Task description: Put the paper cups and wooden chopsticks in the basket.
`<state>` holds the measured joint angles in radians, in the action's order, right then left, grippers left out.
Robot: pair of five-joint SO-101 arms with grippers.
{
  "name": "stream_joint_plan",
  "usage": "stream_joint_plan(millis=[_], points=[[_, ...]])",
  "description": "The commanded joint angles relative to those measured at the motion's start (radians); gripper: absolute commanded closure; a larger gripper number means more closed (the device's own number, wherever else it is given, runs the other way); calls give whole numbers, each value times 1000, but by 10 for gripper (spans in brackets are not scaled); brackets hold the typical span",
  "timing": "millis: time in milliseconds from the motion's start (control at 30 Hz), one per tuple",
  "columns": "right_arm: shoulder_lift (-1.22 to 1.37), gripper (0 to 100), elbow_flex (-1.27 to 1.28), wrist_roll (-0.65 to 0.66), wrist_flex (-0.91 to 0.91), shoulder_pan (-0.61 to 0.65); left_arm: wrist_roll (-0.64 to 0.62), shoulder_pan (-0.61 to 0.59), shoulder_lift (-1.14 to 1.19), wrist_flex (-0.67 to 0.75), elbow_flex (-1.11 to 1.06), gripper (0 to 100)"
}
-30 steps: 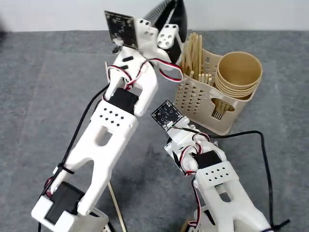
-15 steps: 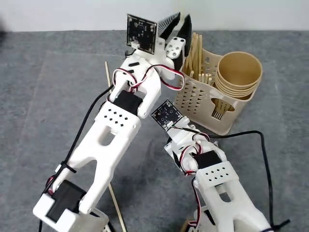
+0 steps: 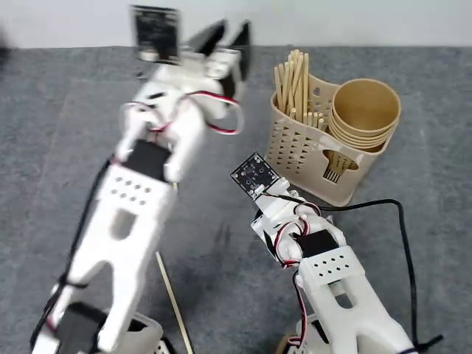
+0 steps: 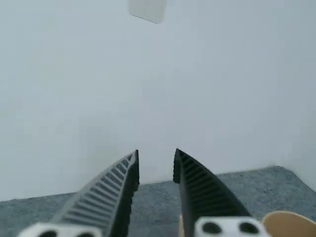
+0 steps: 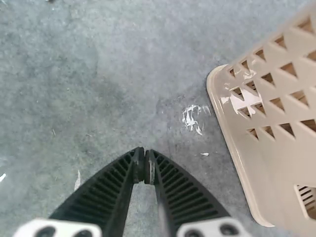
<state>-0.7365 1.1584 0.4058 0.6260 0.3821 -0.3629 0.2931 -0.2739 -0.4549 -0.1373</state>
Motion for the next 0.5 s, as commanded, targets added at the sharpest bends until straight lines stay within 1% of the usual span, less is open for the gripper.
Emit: stream_joint_plan(millis=[0, 33, 100, 233, 400, 467], points=[[-22, 983, -17, 6, -8, 10, -12, -138, -130, -187, 36, 885], [-22, 983, -34, 5, 8, 18, -12, -180, -150, -245, 36, 885], [-21, 983, -104, 2, 107, 44, -12, -264, -187, -339, 36, 885], [-19, 983, -282, -68, 320, 117, -12, -420, -241, -463, 36, 885], [-19, 983, -417, -83, 466, 234, -11, -551, -273, -615, 36, 881], [-19, 983, -440, -109, 495, 291, 15, -586, -270, -681, 36, 881]])
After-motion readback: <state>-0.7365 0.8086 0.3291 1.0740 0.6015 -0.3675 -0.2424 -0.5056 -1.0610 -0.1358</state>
